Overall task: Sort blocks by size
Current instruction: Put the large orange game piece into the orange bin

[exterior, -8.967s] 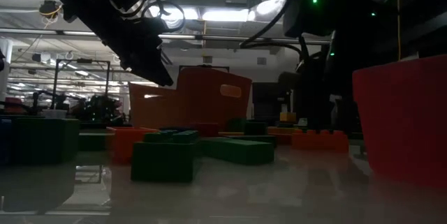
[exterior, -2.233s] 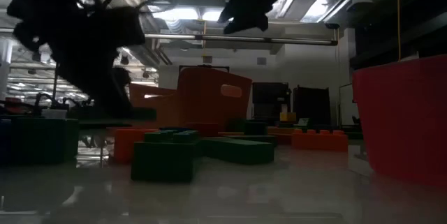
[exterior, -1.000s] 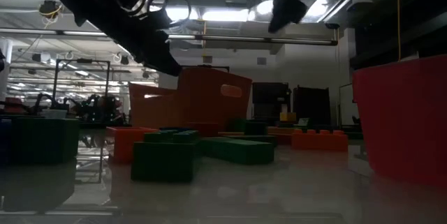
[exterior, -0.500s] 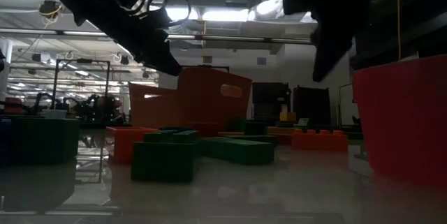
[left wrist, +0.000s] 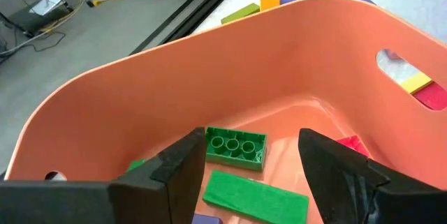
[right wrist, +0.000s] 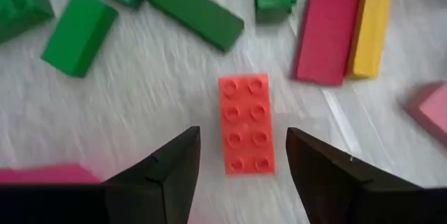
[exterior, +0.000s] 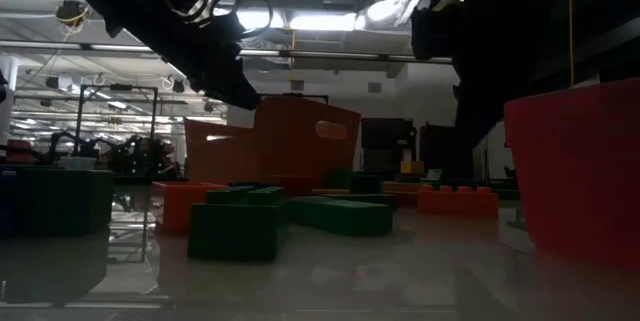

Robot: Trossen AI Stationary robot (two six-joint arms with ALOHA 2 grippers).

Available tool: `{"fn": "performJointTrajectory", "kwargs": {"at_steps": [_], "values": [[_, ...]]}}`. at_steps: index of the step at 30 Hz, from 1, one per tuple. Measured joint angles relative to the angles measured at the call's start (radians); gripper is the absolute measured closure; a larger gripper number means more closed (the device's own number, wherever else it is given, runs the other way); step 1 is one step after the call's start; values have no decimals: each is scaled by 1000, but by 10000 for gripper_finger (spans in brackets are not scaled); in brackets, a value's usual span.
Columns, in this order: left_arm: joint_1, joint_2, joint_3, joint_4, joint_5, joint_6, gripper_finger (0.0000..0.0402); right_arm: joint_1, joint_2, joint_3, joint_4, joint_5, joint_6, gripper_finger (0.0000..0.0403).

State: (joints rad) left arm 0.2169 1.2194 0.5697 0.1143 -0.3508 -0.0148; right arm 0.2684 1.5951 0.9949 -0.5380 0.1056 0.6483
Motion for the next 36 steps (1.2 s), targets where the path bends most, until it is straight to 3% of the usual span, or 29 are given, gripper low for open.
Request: {"fn": "performJointTrajectory", "kwargs": {"at_steps": [24, 31, 36], "values": [[0, 0, 1, -27, 10, -11, 188, 0, 174, -22, 82, 51, -28, 194], [-1, 0, 1, -19, 11, -11, 188, 0, 167, -15, 95, 66, -30, 264], [-8, -8, 1, -21, 11, -11, 188, 0, 168, 59, 96, 66, -115, 265]]}}
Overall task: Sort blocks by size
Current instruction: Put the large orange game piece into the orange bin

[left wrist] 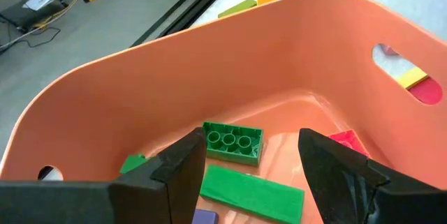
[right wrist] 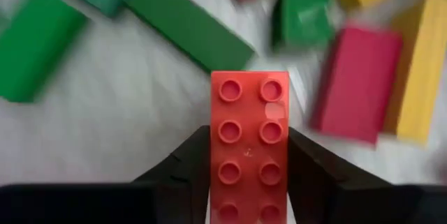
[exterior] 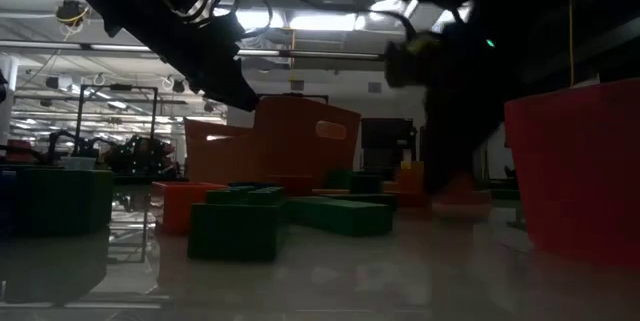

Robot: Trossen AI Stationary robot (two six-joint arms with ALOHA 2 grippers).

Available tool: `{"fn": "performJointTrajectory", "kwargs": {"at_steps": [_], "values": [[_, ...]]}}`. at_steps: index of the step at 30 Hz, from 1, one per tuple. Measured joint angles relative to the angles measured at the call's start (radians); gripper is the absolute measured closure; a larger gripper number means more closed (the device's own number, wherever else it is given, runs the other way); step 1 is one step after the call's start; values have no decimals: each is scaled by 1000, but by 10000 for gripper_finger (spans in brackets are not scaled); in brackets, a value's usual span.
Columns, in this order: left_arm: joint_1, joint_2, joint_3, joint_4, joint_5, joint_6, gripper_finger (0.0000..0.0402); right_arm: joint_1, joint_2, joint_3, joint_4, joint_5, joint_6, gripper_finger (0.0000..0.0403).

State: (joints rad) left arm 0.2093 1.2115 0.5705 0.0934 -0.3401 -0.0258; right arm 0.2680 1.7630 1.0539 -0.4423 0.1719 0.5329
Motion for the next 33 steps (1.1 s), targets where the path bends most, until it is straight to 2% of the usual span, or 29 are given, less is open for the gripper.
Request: {"fn": "performJointTrajectory", "kwargs": {"at_steps": [7, 11, 17, 21, 33], "values": [[-63, -46, 0, -3, 0, 26, 188, -20, -1, 180, -31, 35, -216, 261], [-118, -85, 0, -3, 0, 34, 188, -60, -1, 266, -29, 94, -377, 258], [-223, -144, 0, -8, 0, 29, 188, -158, -2, 309, 67, 185, -581, 257], [-307, -166, 0, -17, 0, 23, 188, -239, 0, 309, 152, 136, -648, 250], [-519, -171, 0, -109, 1, -126, 188, -414, 28, 308, 227, -21, -645, 246]]}}
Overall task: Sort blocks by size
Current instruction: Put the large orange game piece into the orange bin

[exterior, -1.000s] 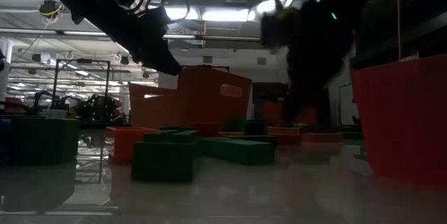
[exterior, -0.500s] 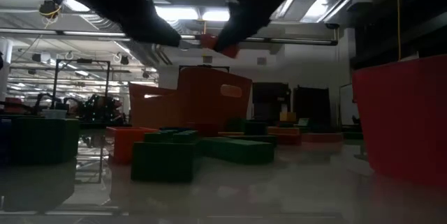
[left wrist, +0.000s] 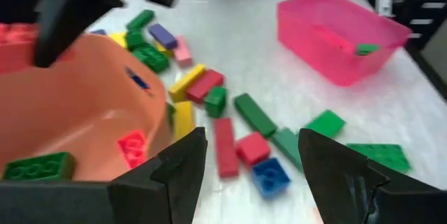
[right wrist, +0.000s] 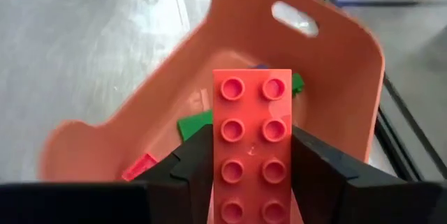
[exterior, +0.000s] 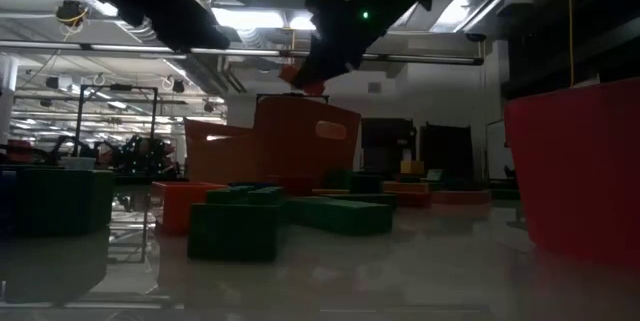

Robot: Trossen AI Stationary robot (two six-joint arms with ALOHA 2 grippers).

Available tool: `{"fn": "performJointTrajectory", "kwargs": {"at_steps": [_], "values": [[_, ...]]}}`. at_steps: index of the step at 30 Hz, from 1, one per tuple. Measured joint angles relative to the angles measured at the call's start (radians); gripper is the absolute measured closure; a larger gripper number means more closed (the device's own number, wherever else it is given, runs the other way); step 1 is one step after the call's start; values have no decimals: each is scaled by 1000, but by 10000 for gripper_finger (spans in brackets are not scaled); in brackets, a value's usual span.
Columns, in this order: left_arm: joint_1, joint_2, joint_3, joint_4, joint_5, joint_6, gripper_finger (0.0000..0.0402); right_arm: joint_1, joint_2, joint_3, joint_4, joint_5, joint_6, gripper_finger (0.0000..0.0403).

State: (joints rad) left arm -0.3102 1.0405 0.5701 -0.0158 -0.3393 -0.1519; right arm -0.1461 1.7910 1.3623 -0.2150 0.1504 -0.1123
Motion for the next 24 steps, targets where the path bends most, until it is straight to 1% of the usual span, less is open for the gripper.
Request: {"fn": "performJointTrajectory", "kwargs": {"at_steps": [4, 11, 14, 16, 19, 24], "values": [[-34, 1, 0, -3, 0, -26, 188, -22, 14, 1, 8, -39, 2, 229], [-60, 2, 0, 0, -1, -77, 188, -24, 27, 0, 25, -39, 6, 168], [-85, 21, 0, 23, 0, -83, 188, -23, 27, 0, 26, -39, 6, 152], [-104, 51, 0, 70, 22, -62, 188, -24, 22, 0, 32, -39, 6, 147], [-125, 123, 0, 193, 75, -4, 188, -25, 20, 0, 33, -39, 6, 145], [-125, 258, 0, 382, 208, 98, 188, -25, 18, 0, 27, -49, 6, 150]]}}
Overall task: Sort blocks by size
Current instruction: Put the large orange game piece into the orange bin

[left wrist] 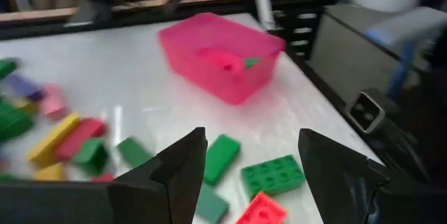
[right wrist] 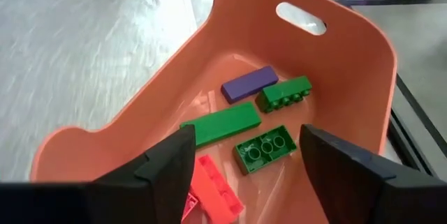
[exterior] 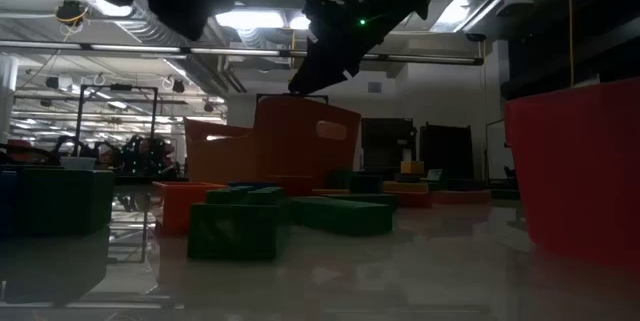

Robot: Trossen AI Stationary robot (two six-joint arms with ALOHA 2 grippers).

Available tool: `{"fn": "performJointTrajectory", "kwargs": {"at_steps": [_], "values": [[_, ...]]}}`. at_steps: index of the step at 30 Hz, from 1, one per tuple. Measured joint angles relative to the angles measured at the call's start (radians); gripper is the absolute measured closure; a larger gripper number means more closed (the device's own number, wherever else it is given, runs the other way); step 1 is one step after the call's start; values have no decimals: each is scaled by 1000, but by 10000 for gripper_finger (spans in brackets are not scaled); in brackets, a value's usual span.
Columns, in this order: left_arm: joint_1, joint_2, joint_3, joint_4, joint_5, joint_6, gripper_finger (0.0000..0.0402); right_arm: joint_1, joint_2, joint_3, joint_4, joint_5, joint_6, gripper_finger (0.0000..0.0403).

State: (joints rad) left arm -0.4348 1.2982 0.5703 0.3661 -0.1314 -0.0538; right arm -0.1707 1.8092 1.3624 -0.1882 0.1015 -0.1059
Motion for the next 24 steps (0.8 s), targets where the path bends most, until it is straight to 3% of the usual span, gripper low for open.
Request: {"fn": "performJointTrajectory", "kwargs": {"at_steps": [8, 13, 24], "values": [[59, 181, 76, -5, 205, 35, 188, 0, -71, 0, -54, -61, 1, 154], [89, 275, 131, -107, 300, 41, 188, 1, -138, 0, -116, -68, 7, 155], [93, 352, 149, -195, 315, 143, 188, 1, -239, 0, -254, -79, 56, 155]]}}
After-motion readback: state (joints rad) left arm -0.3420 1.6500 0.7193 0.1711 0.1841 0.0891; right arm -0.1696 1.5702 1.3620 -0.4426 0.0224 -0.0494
